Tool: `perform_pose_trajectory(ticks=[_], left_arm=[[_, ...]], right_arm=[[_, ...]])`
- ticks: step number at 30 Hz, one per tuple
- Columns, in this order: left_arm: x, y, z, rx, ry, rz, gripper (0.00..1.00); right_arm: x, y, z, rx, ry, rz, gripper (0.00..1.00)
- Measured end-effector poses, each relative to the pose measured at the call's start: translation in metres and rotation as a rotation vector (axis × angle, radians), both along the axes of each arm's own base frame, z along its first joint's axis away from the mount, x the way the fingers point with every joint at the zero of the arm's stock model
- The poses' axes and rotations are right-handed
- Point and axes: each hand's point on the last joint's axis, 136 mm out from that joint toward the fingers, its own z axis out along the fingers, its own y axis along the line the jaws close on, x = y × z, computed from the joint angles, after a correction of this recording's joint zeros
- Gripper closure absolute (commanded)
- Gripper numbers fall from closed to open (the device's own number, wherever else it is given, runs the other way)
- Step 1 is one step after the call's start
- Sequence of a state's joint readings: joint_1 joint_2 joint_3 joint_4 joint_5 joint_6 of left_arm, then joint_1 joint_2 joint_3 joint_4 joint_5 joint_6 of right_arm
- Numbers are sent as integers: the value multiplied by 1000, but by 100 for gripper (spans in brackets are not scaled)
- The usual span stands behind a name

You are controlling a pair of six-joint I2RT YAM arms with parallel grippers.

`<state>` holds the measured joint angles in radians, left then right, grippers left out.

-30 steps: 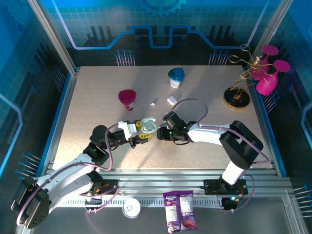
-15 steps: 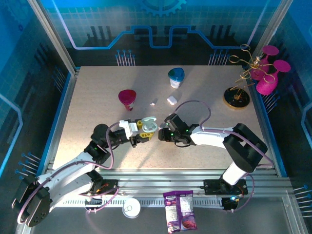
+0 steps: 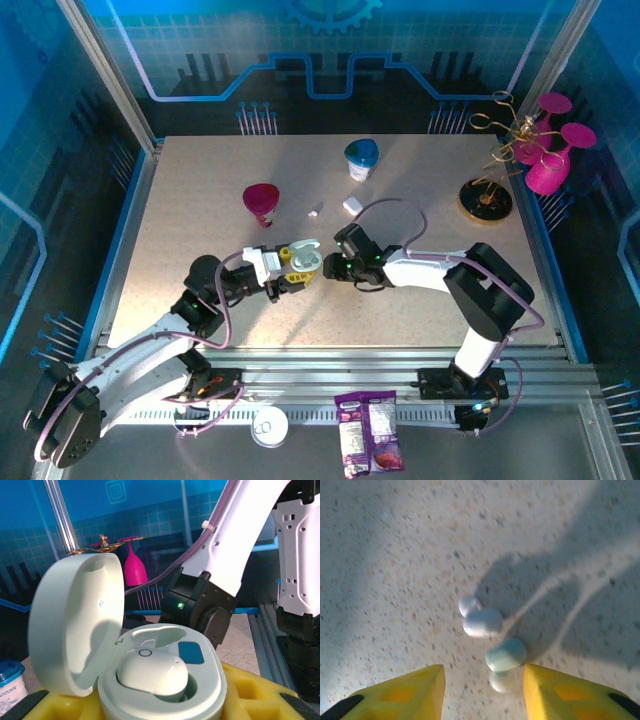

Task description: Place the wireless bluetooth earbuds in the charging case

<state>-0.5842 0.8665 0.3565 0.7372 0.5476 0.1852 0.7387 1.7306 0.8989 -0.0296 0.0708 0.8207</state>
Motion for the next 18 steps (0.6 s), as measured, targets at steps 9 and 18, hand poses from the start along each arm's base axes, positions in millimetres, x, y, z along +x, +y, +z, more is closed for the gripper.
perform_pose_trajectory(ticks=[9, 18], left_arm=[[-1, 1, 1, -3, -4, 0, 74], [-2, 2, 1, 4, -2, 5, 74]], right_arm=[[19, 10, -6, -34, -10, 37, 58], [14, -3, -2, -195, -40, 132, 58]])
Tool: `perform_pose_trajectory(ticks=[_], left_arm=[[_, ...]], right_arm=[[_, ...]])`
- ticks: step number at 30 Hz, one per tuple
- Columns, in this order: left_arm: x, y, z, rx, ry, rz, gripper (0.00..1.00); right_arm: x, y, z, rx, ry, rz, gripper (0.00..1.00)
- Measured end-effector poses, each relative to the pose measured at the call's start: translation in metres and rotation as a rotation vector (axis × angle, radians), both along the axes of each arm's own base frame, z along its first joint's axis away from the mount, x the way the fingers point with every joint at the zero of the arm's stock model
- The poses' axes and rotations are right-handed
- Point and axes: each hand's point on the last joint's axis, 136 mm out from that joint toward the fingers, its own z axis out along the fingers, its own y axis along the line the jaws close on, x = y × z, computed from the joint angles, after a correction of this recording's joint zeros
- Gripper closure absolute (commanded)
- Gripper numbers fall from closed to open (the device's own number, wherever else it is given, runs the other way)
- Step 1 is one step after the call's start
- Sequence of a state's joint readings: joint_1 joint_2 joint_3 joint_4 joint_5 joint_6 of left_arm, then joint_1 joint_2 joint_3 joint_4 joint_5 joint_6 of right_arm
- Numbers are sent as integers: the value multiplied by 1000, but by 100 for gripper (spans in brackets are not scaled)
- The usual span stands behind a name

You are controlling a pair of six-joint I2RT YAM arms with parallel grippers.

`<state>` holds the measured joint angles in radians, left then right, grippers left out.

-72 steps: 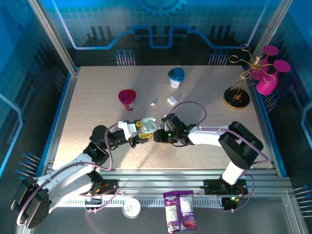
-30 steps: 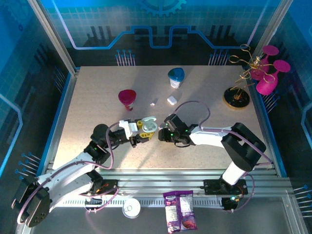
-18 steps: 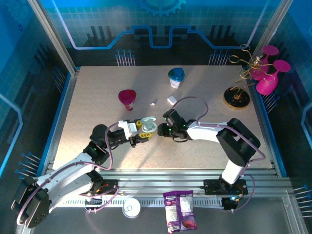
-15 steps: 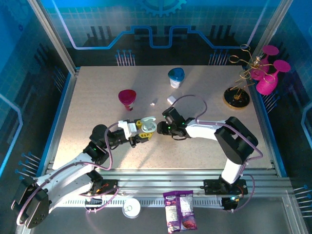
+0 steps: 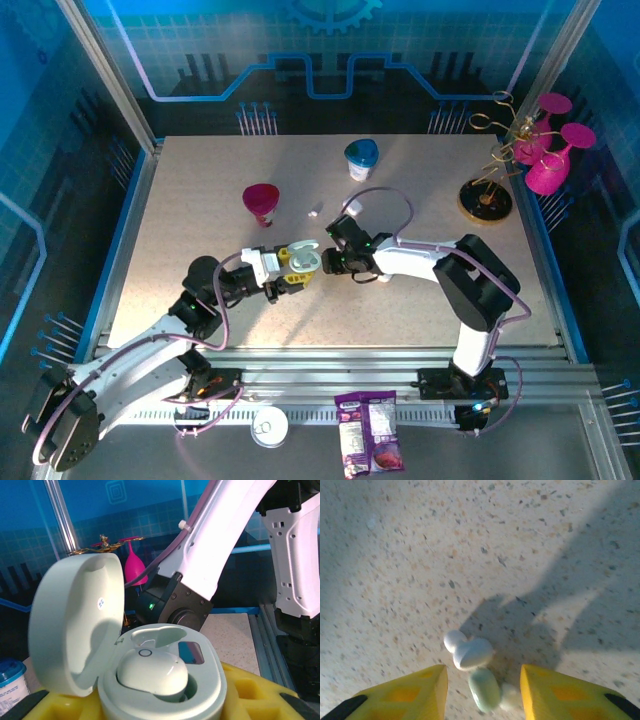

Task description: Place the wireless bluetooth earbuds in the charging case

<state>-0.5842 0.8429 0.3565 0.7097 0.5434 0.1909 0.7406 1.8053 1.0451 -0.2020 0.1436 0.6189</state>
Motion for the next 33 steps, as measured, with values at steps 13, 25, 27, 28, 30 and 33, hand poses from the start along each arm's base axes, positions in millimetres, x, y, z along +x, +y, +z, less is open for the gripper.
perform_pose_trajectory(ticks=[13, 25, 27, 28, 30, 33], left_arm=[[-15, 11, 16, -13, -54, 10, 74], [-19, 13, 19, -4, -48, 9, 74], [-19, 13, 19, -3, -47, 9, 74], [-18, 13, 19, -3, -46, 9, 74], [-18, 13, 18, -2, -44, 8, 74], [-18, 13, 18, 0, -43, 7, 74]], right_arm=[[0, 12, 39, -228, -64, 204, 70], [-7, 22, 20, -391, -8, 329, 72], [-8, 22, 16, -412, 0, 338, 72], [-8, 22, 15, -421, 2, 340, 72], [-7, 20, 13, -443, 7, 347, 72], [-5, 19, 12, -469, 4, 352, 72]])
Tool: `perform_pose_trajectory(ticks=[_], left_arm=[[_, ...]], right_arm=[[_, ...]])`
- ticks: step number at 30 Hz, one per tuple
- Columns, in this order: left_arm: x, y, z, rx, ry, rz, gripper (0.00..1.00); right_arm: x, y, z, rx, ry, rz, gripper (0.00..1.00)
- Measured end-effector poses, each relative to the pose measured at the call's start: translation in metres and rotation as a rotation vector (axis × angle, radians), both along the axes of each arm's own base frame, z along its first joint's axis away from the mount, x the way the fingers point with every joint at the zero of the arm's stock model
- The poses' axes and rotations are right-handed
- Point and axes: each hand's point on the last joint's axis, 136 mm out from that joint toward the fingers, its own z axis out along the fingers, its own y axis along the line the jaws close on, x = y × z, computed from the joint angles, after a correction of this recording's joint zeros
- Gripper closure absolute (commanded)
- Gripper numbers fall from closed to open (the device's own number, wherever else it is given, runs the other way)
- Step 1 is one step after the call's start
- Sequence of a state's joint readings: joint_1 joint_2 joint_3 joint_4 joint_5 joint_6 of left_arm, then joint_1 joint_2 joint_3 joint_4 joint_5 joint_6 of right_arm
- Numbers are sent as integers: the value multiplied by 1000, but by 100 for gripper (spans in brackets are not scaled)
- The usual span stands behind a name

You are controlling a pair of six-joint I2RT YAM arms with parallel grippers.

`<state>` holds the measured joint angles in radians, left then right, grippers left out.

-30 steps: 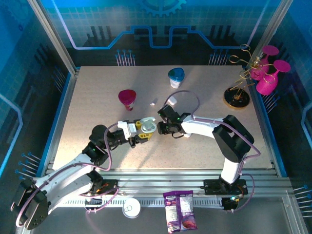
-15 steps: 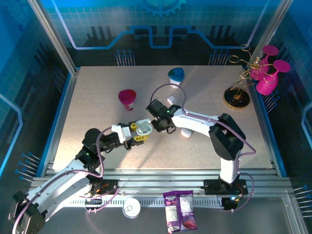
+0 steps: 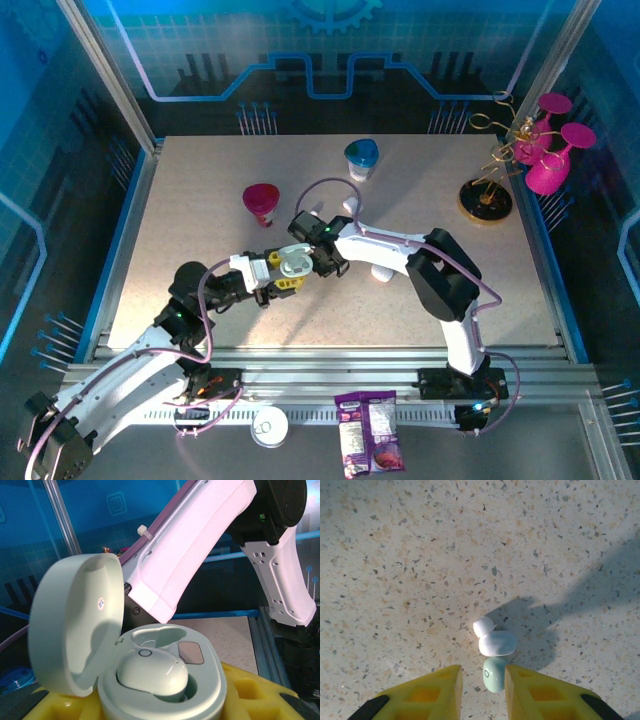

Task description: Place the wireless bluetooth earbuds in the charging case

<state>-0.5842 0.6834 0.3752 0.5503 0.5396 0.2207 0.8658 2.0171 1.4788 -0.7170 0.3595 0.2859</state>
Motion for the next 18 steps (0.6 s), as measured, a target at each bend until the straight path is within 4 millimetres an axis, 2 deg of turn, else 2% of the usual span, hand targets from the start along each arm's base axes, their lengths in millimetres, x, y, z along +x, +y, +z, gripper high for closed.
perform_pose_trajectory(ticks=[12, 18], left_arm=[[0, 0, -1, 2, 3, 0, 74], [0, 0, -1, 2, 3, 0, 74]], right_arm=[[-4, -4, -14, -76, 12, 25, 73], [-3, -5, -14, -87, 2, 25, 74]])
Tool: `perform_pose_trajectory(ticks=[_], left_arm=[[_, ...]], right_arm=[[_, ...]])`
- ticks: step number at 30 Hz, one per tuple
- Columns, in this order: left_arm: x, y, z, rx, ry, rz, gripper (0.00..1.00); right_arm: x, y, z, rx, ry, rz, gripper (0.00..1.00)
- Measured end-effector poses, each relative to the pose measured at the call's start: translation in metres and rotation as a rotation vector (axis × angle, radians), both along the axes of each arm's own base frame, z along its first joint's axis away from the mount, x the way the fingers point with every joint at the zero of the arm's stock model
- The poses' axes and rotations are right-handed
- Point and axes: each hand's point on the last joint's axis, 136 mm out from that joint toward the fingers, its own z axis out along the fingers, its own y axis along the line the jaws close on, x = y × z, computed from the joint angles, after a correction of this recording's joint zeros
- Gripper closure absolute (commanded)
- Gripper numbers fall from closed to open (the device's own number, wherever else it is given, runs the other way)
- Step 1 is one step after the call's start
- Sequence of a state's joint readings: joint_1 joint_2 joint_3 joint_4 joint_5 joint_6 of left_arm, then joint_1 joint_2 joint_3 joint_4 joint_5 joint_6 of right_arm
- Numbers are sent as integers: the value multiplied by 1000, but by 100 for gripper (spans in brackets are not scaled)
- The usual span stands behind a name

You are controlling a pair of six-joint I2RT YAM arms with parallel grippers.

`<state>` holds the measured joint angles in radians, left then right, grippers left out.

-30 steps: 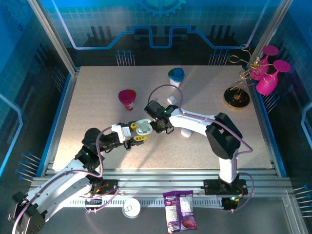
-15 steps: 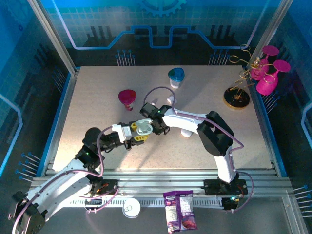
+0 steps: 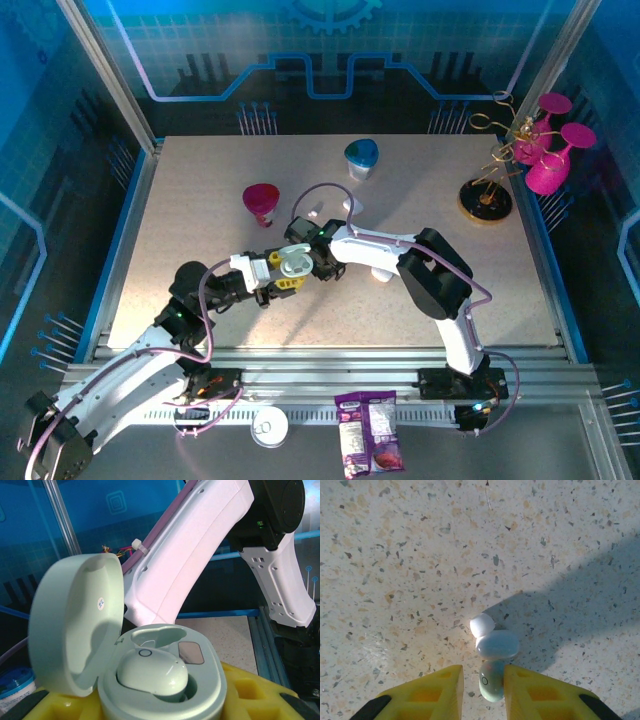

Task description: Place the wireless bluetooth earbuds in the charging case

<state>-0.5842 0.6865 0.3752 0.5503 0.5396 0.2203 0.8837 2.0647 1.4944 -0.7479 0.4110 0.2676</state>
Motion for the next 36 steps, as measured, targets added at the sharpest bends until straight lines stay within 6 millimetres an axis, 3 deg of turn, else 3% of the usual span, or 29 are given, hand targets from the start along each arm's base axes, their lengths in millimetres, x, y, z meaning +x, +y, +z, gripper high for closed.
perform_pose_trajectory(ticks=[9, 26, 30, 36], left_arm=[[0, 0, 0, 0, 0, 0, 74], [0, 0, 0, -1, -1, 0, 74], [0, 0, 1, -2, -2, 0, 73], [0, 0, 1, -3, -4, 0, 73]], right_arm=[[1, -4, -9, -33, 2, -3, 74], [0, -4, -9, -45, 2, 7, 80], [-1, -4, -6, -31, 2, 6, 73], [-1, -2, 2, -2, 0, 6, 72]])
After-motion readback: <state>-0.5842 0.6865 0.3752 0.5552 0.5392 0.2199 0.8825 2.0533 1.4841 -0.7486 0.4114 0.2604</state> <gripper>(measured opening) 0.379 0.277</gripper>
